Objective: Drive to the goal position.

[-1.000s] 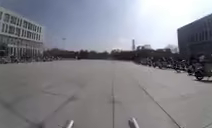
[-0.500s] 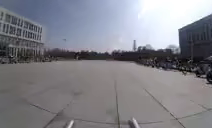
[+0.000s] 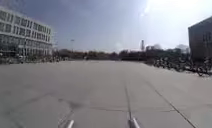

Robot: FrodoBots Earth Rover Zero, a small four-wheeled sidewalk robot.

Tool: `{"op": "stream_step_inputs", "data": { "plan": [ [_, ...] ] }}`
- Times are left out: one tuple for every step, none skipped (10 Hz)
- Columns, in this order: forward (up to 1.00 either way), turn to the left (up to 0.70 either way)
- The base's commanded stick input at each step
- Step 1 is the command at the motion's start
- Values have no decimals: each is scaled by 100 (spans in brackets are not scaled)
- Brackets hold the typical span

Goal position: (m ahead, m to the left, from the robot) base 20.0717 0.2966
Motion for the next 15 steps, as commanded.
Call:
{"op": "stream_step_inputs", "data": {
  "plan": [
    [100,0],
    [100,0],
    [100,0],
    [100,0],
    [100,0],
    [100,0],
    [100,0],
    [100,0],
    [100,0],
    [100,0],
    [100,0],
    [100,0],
    [100,0],
    [100,0],
    [100,0]
  ]
}}
